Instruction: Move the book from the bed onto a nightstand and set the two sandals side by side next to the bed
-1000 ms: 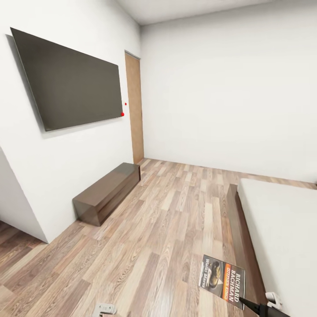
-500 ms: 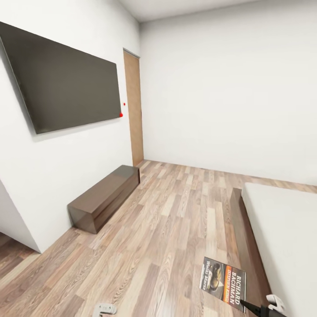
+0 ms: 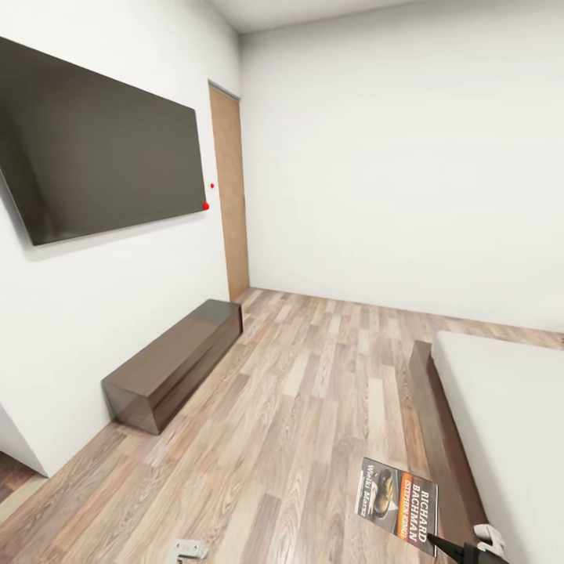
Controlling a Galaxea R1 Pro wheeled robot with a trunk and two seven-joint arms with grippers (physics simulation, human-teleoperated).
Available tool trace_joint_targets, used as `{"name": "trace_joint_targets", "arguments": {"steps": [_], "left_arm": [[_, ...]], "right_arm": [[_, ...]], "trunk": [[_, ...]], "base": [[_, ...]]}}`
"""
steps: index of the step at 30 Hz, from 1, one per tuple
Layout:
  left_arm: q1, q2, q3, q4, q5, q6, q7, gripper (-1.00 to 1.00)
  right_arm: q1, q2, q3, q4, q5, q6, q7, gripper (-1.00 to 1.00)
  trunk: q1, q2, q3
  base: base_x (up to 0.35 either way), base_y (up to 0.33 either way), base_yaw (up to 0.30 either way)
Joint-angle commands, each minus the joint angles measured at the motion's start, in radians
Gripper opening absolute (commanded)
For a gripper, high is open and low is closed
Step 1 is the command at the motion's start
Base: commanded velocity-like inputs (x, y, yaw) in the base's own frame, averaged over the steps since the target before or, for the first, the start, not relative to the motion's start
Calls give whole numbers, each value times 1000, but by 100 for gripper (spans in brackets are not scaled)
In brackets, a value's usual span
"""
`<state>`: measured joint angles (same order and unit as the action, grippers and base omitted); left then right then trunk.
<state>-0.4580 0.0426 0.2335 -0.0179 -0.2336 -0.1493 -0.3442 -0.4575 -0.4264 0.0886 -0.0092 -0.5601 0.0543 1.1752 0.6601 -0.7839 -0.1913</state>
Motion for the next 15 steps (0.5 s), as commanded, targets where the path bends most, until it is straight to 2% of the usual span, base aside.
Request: {"name": "trace_joint_targets", "arguments": {"steps": [1,6,15], "left_arm": [[-1,0,9,0,-10,-4,-2,100],[-1,0,9,0,-10,-4,-2,100],[-1,0,9,1,-10,-4,-2,100]], "right_arm": [[-1,0,2,0,-11,6,3,-100],[-1,0,2,0,-11,6,4,-100],[-1,0,2,0,-11,6,4,-100]], "trunk": [[1,-1,-1],[1,-1,-1],[1,-1,-1]], "base": [[306,0,-219],[206,0,-243],[15,0,-182]]}}
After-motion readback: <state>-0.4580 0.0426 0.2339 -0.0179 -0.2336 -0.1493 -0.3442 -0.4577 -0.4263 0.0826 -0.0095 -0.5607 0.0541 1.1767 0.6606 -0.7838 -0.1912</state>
